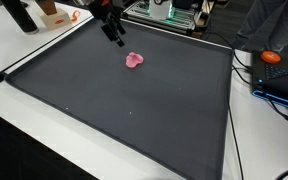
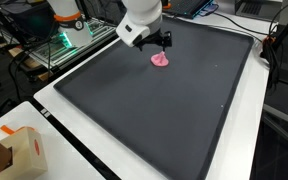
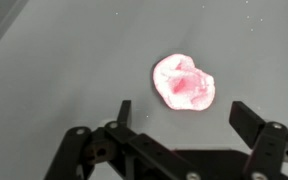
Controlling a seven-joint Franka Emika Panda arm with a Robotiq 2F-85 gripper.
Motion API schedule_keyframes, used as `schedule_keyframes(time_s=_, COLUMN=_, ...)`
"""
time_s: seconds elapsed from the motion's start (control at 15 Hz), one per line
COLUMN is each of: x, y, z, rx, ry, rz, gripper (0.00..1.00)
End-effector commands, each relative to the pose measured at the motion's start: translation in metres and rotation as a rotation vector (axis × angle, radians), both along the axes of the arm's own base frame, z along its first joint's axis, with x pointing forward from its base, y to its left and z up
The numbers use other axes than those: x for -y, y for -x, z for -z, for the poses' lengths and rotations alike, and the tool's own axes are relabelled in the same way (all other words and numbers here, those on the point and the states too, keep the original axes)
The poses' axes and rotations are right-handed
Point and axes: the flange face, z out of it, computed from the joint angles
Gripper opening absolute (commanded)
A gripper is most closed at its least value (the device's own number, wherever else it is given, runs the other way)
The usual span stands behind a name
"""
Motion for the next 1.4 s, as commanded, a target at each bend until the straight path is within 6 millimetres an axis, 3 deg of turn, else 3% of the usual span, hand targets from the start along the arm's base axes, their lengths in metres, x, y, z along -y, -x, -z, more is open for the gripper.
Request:
schedule_keyframes(time_s=0.0, x=0.029, y=0.017, z=0.014, rx=-0.03, ry=-0.066, rz=0.127, gripper=1.0)
schedule_keyframes(time_s=0.47, x=0.062, y=0.032, z=0.048, rx=-0.069, ry=-0.148, rz=0.236, gripper=1.0)
schedule_keyframes(time_s=1.07, x=0.074, y=0.033, z=0.08, rx=-0.092, ry=-0.204, rz=0.28, gripper=1.0)
schedule_keyframes(time_s=1.33, x=0.073, y=0.025, z=0.085, rx=-0.096, ry=-0.195, rz=0.263, gripper=1.0)
